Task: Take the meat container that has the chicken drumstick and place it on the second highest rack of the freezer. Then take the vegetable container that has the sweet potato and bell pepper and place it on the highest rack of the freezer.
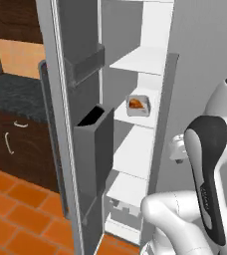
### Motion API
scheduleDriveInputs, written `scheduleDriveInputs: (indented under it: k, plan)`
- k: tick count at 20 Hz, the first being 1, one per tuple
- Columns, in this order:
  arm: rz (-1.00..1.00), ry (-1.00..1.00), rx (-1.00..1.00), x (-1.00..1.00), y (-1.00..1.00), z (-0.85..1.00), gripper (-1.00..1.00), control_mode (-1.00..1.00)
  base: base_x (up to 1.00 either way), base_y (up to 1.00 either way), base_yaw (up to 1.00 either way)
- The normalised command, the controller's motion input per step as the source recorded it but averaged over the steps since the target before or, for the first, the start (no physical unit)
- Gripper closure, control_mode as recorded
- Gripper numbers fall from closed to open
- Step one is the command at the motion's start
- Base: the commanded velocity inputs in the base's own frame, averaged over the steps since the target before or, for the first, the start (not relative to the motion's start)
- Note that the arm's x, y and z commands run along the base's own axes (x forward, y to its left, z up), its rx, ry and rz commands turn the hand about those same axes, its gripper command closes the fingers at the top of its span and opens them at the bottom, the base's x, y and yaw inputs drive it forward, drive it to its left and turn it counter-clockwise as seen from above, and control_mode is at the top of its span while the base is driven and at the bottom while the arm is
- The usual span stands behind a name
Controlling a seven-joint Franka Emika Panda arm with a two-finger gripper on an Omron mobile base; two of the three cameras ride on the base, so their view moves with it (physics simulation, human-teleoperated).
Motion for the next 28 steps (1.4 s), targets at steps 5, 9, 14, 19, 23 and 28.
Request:
scheduleDriveInputs:
  k: [5, 9, 14, 19, 23, 28]
  plan:
    - [0.0, 0.0, 0.0, 0.0, 0.0, 0.0, -1.0, 1.0, -0.6, -0.1, 0.96]
    - [0.0, 0.0, 0.0, 0.0, 0.0, 0.0, -1.0, 1.0, -0.14, 0.0, 1.0]
    - [0.0, 0.0, 0.0, 0.0, 0.0, 0.0, -1.0, 1.0, -0.11, 0.05, 0.99]
    - [0.0, 0.0, 0.0, 0.0, 0.0, 0.0, -1.0, 1.0, 0.18, 0.46, 0.43]
    - [0.0, 0.0, 0.0, 0.0, 0.0, 0.0, -1.0, 1.0, 0.62, 0.55, 0.01]
    - [0.0, 0.0, 0.0, 0.0, 0.0, 0.0, -1.0, 1.0, 0.88, 0.05, -0.2]
